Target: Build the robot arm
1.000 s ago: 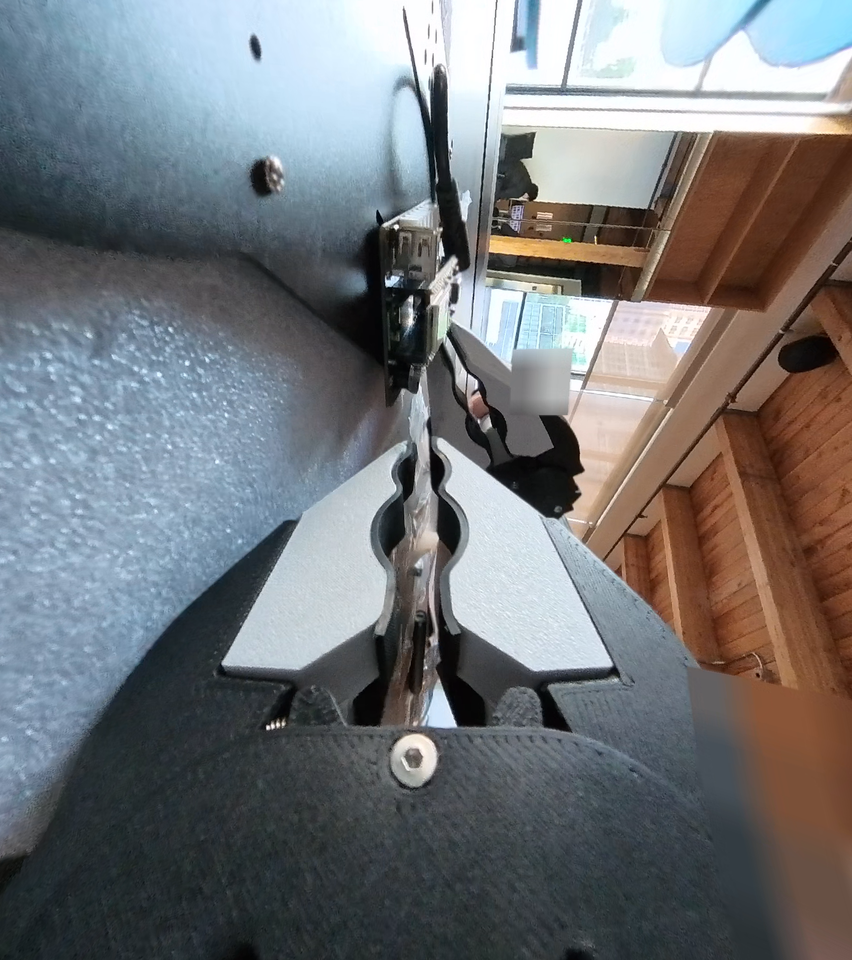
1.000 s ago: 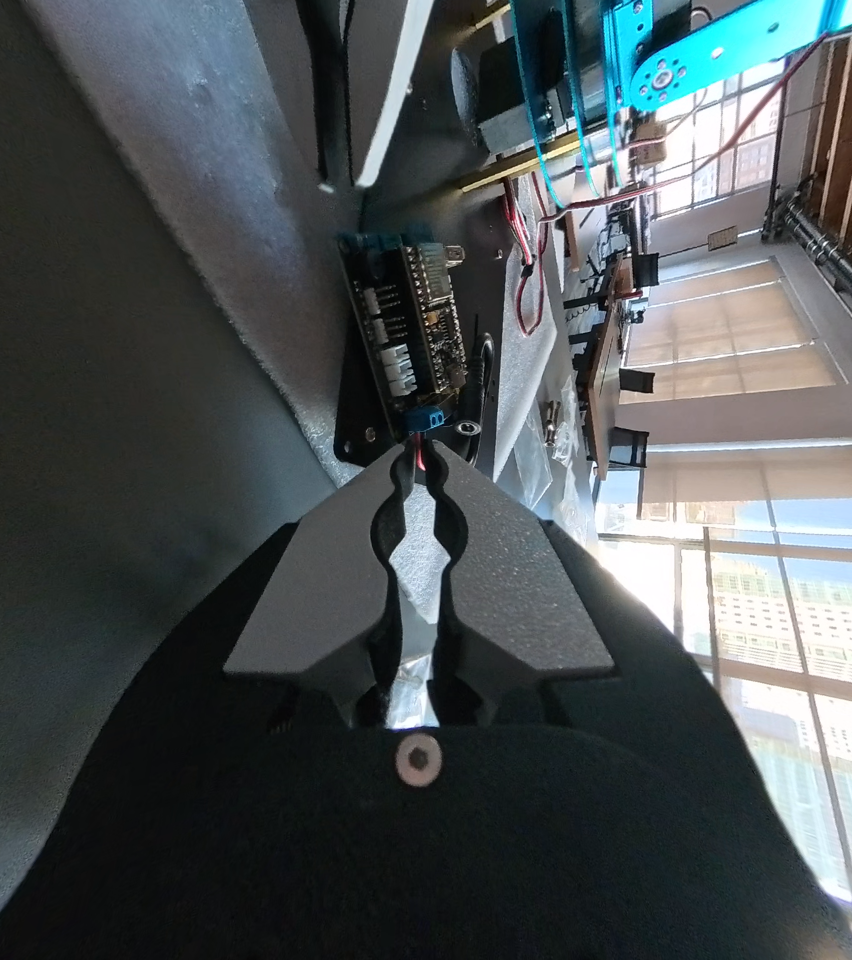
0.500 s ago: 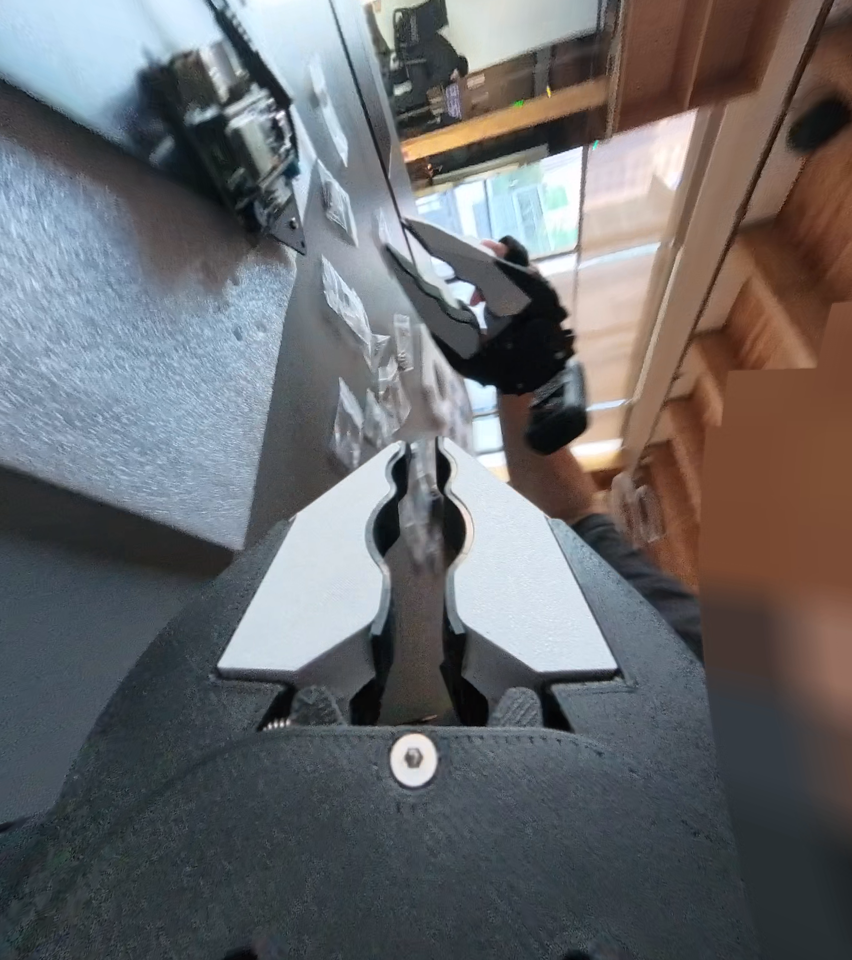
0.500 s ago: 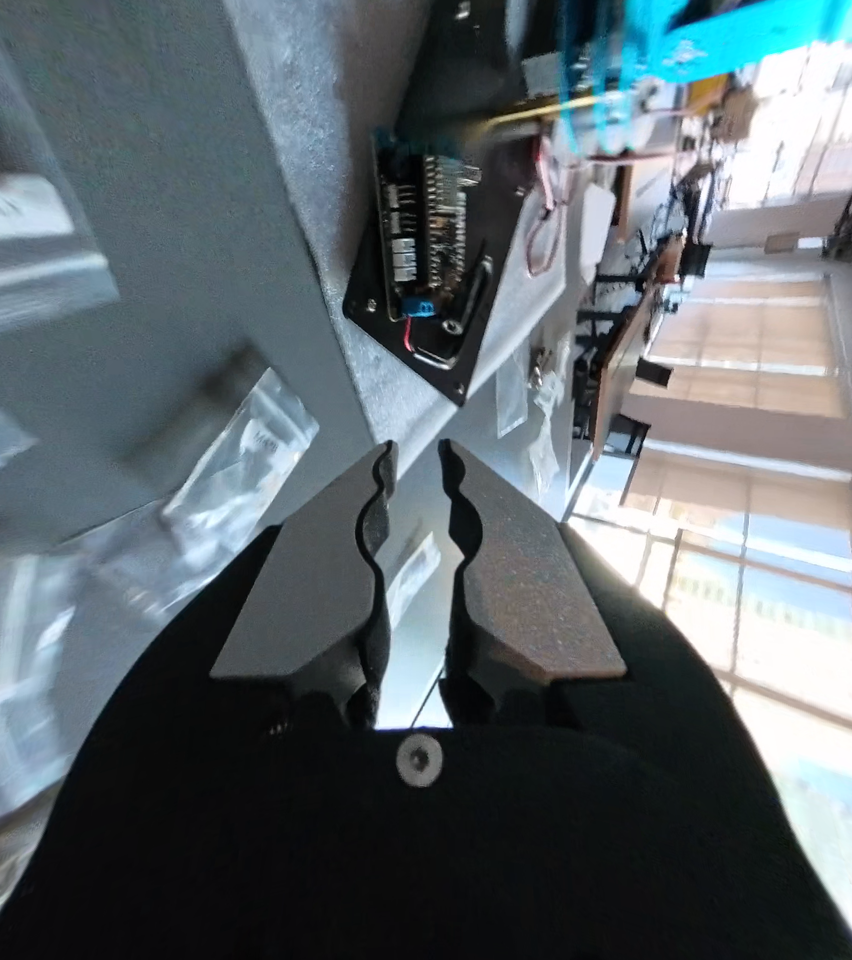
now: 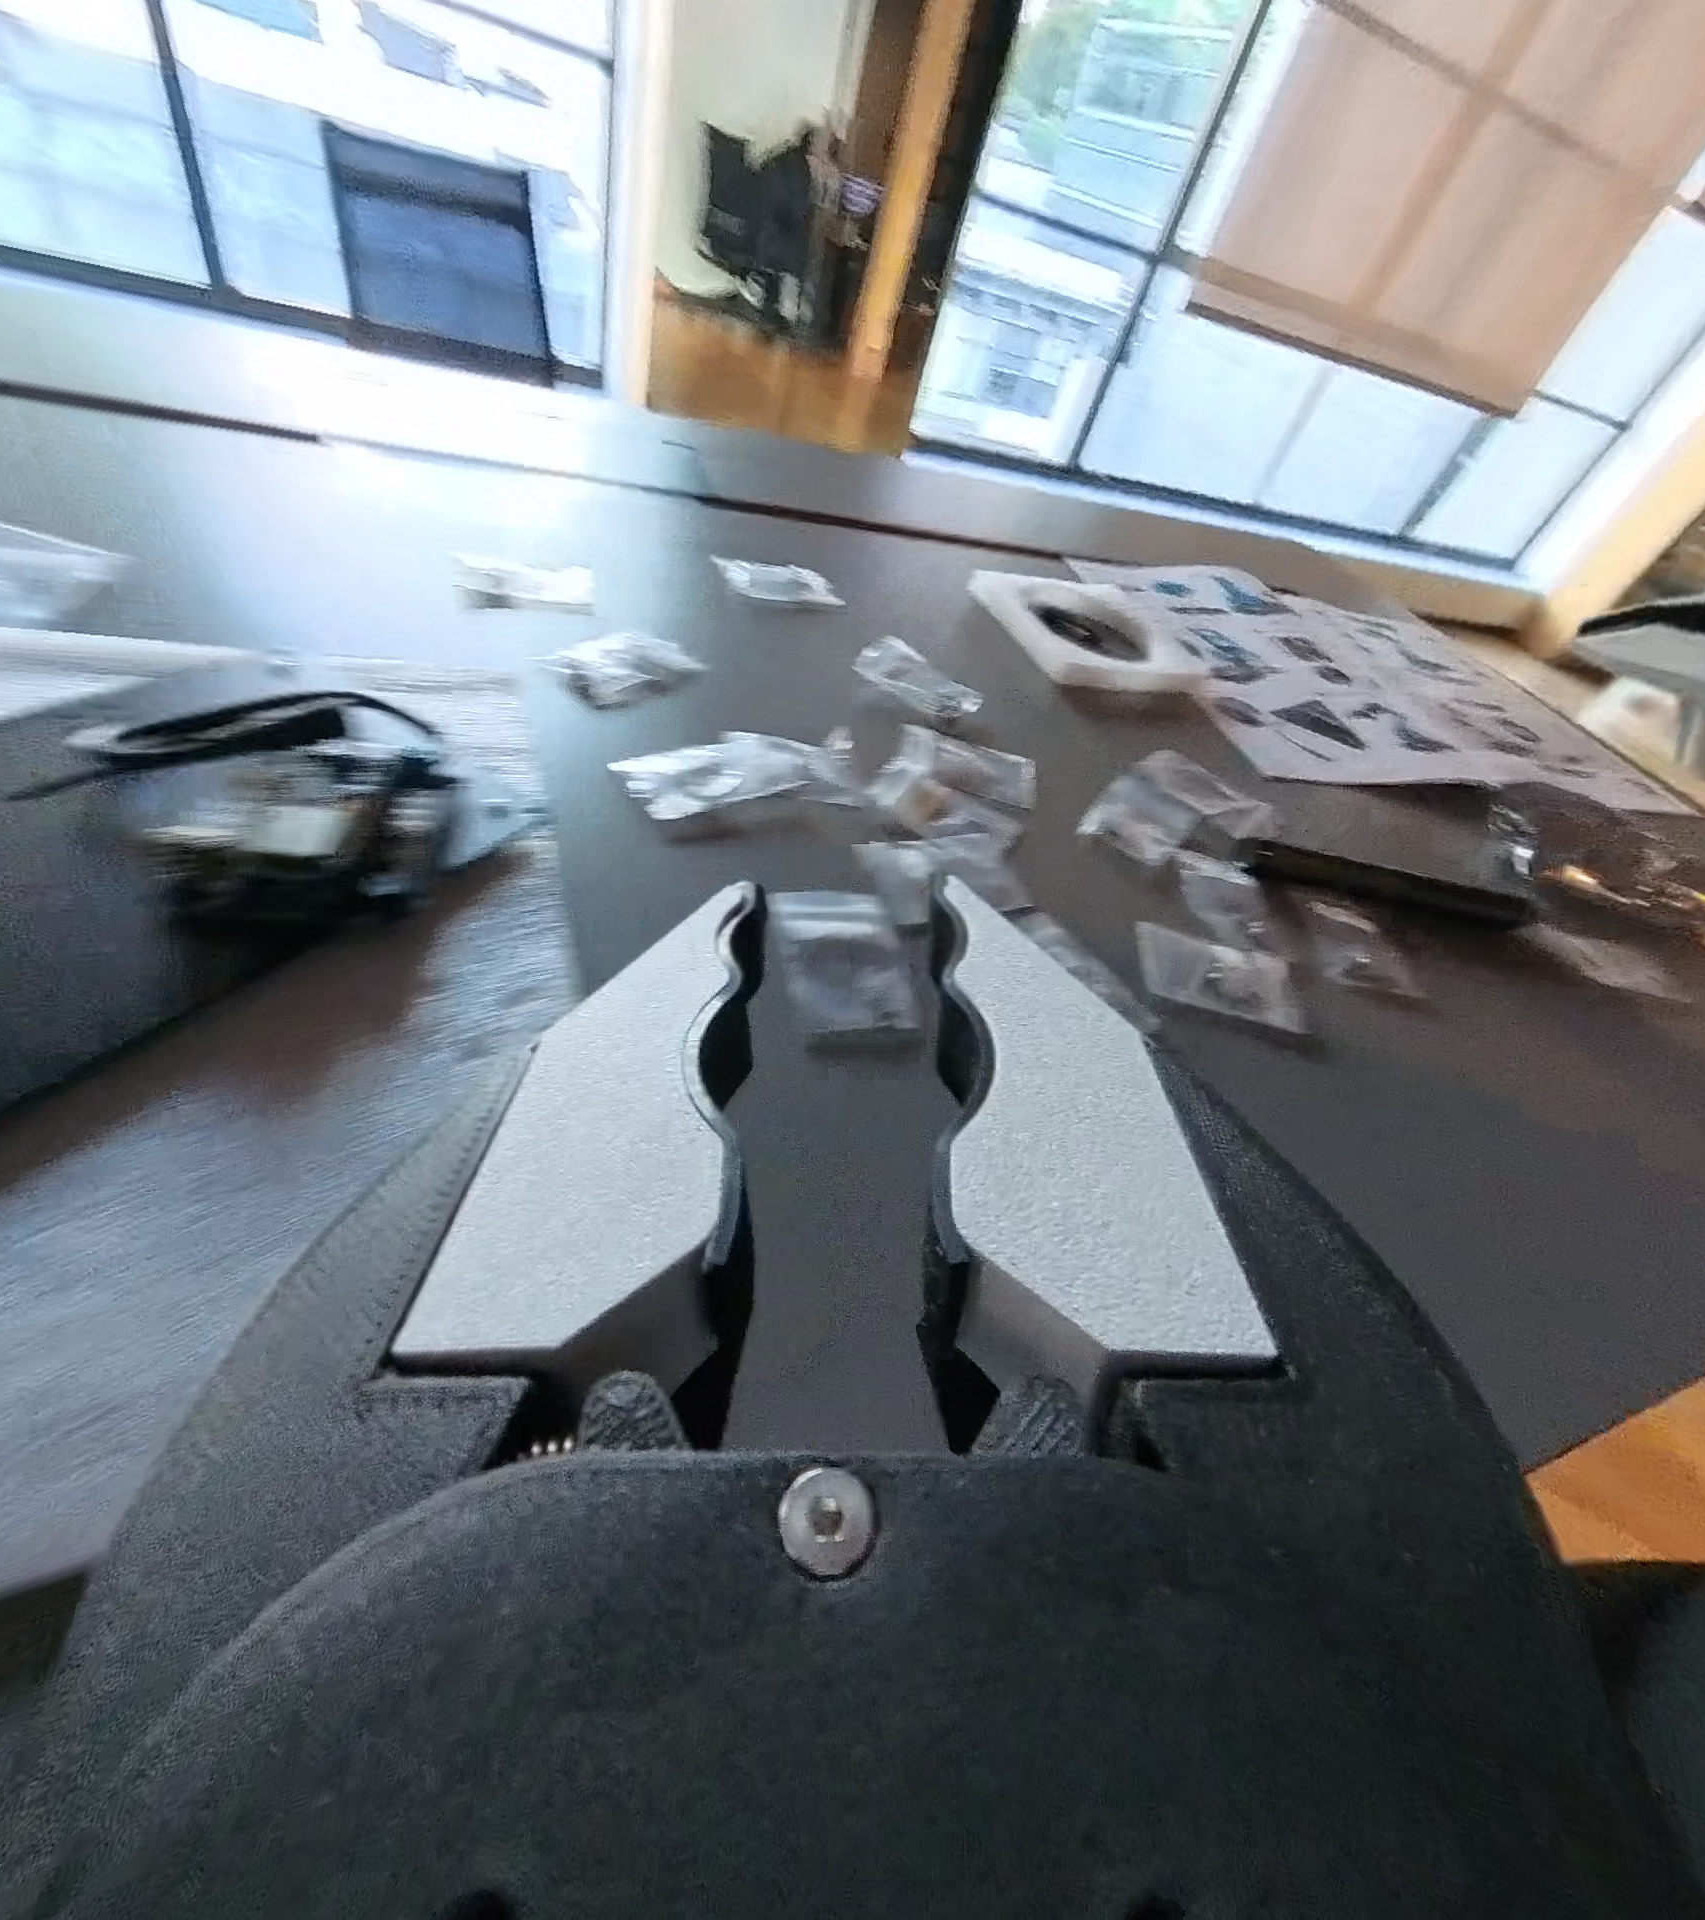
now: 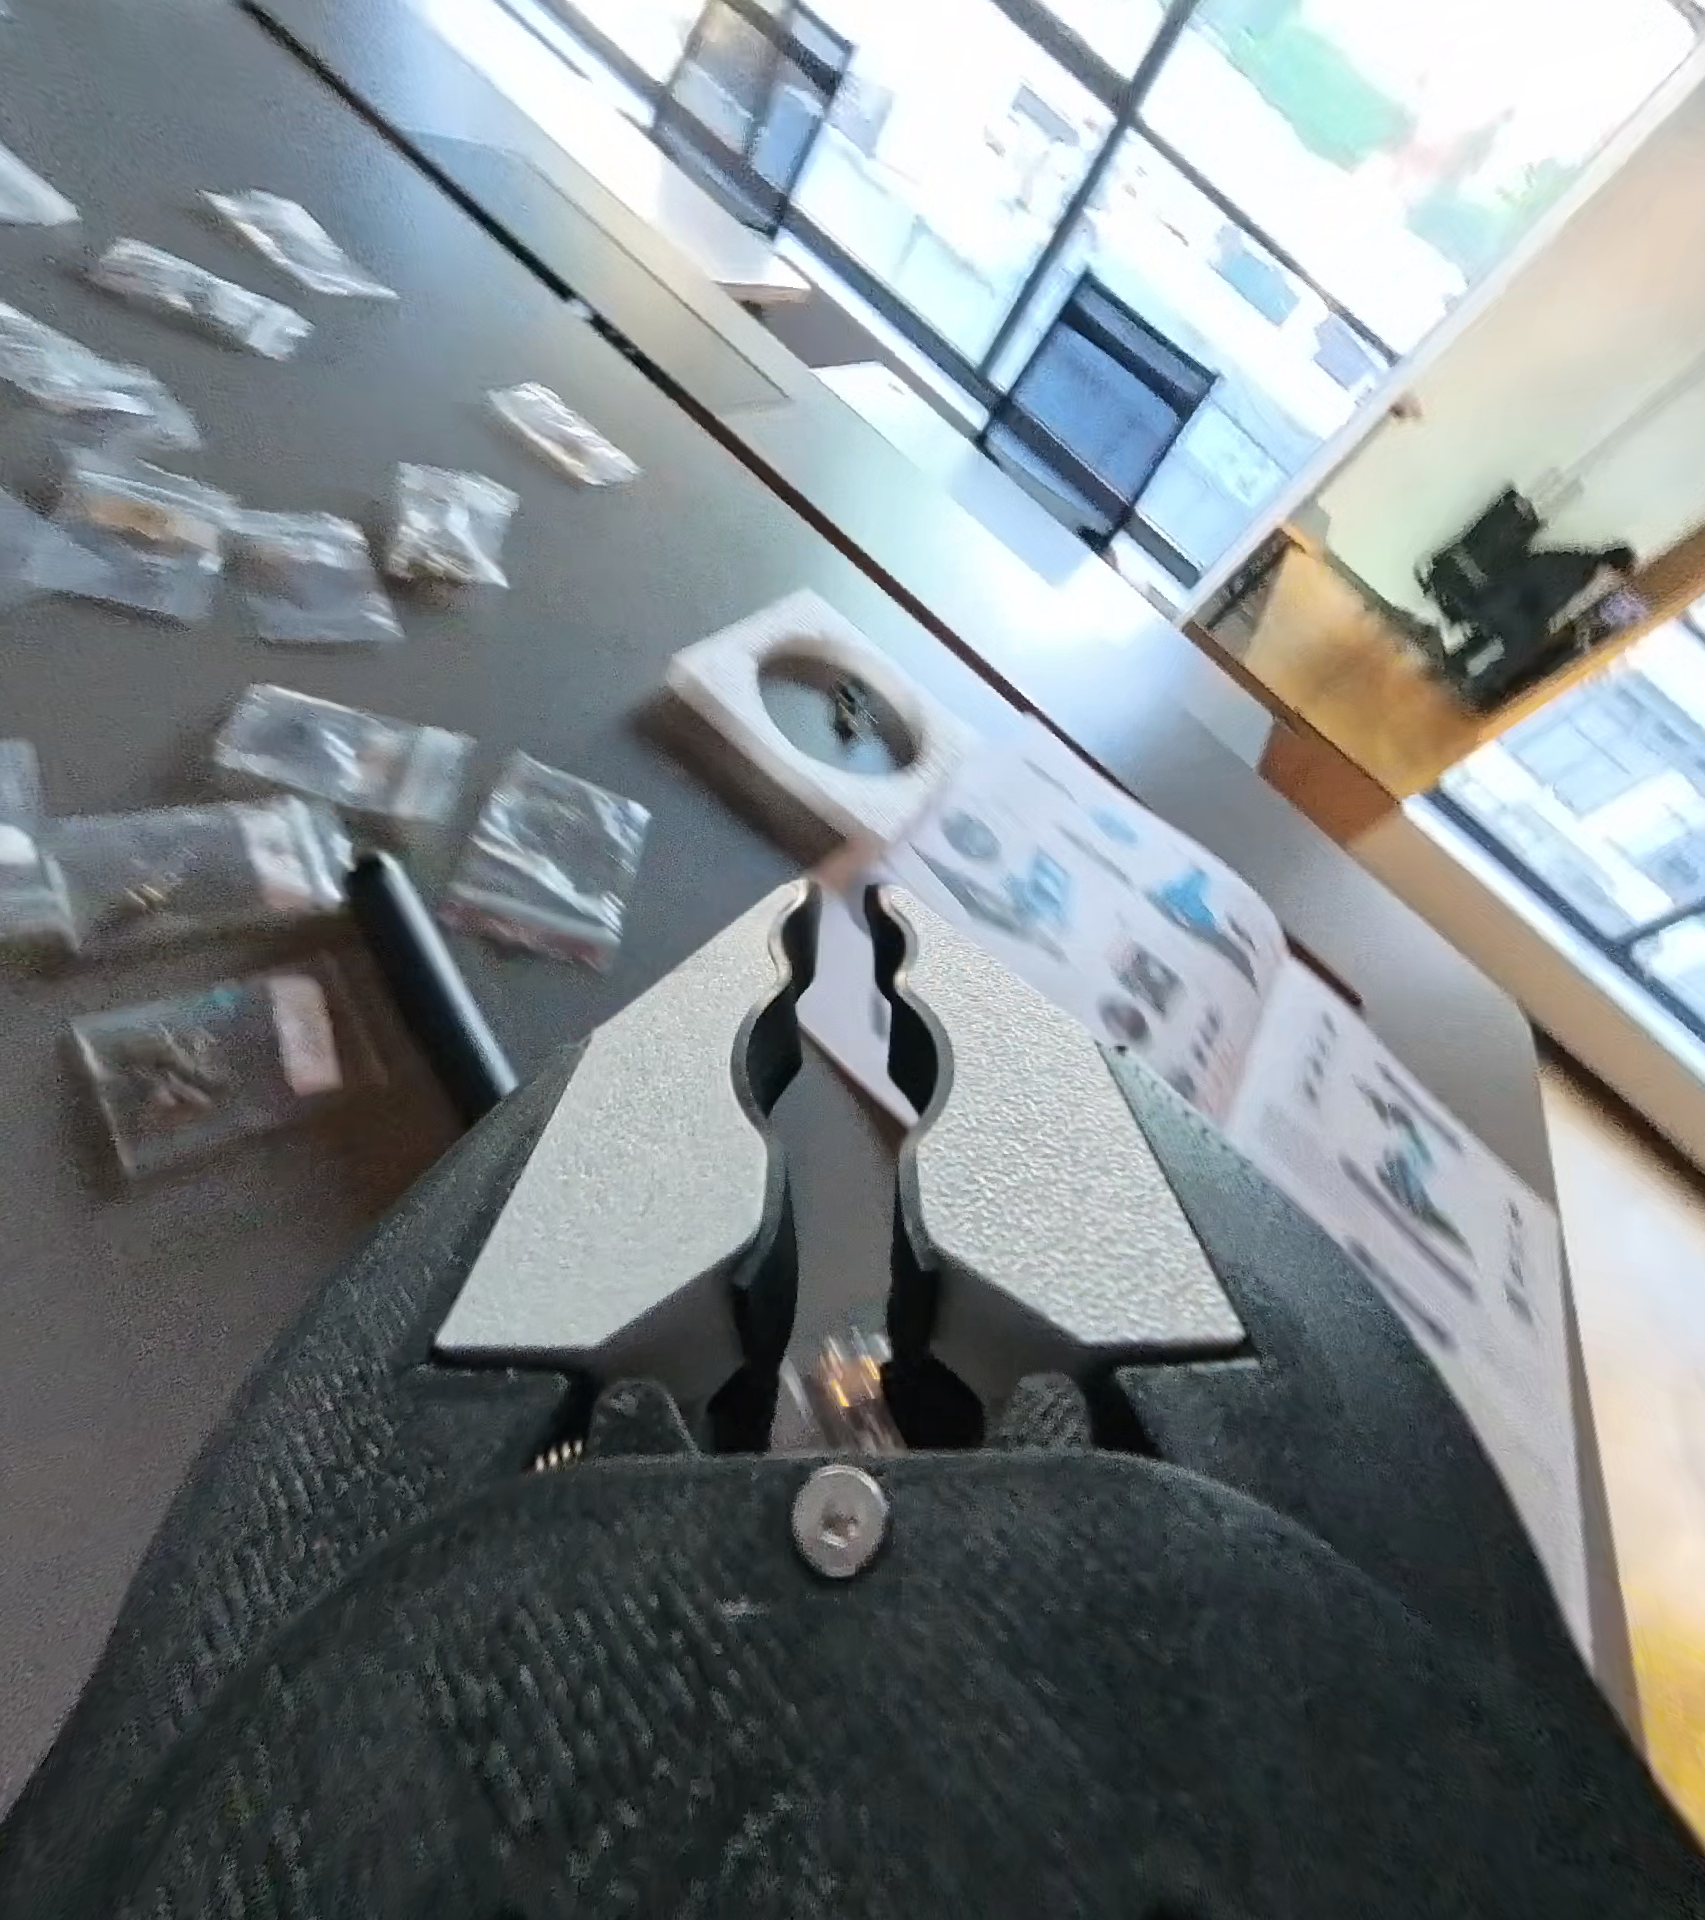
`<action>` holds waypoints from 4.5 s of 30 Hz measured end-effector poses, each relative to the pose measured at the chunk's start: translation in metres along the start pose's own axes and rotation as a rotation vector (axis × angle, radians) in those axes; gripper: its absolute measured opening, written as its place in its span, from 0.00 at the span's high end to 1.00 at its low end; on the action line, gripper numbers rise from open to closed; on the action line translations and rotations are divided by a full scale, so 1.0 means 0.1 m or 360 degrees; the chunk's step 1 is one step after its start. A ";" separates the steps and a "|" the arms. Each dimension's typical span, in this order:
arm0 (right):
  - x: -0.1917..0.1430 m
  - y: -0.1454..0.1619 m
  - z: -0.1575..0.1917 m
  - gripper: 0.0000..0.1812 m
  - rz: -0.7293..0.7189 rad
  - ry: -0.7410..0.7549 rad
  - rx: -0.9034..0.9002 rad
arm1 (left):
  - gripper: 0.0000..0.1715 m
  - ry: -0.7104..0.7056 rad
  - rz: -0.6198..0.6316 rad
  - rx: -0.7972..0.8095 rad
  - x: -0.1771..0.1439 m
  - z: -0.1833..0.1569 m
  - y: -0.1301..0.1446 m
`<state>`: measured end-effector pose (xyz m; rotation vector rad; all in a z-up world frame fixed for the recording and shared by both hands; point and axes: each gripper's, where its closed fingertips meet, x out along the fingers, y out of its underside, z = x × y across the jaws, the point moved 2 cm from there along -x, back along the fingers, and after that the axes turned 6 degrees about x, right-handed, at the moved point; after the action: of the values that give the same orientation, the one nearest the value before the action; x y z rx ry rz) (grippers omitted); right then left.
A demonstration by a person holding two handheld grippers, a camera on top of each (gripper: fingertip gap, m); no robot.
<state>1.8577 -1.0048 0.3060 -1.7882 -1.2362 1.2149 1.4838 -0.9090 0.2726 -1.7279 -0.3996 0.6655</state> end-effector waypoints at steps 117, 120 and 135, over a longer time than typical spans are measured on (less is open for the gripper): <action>1.24 1.21 -3.21 0.94 -0.0362 0.0448 0.0718 | 0.83 0.0251 0.0152 -0.0476 3.97 -1.74 -1.16; 1.21 1.18 -3.21 0.94 -0.0399 0.0452 0.0718 | 0.82 0.0540 0.0190 -0.0607 4.05 -1.99 -1.10; 1.20 1.17 -3.20 0.94 -0.0415 0.0453 0.0703 | 0.80 0.0800 0.0318 -0.0489 4.00 -2.44 -1.12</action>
<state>2.2114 -0.9340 0.2829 -1.3699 -0.9167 0.9546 1.9561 -0.8325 0.3290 -2.1693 0.0273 0.2956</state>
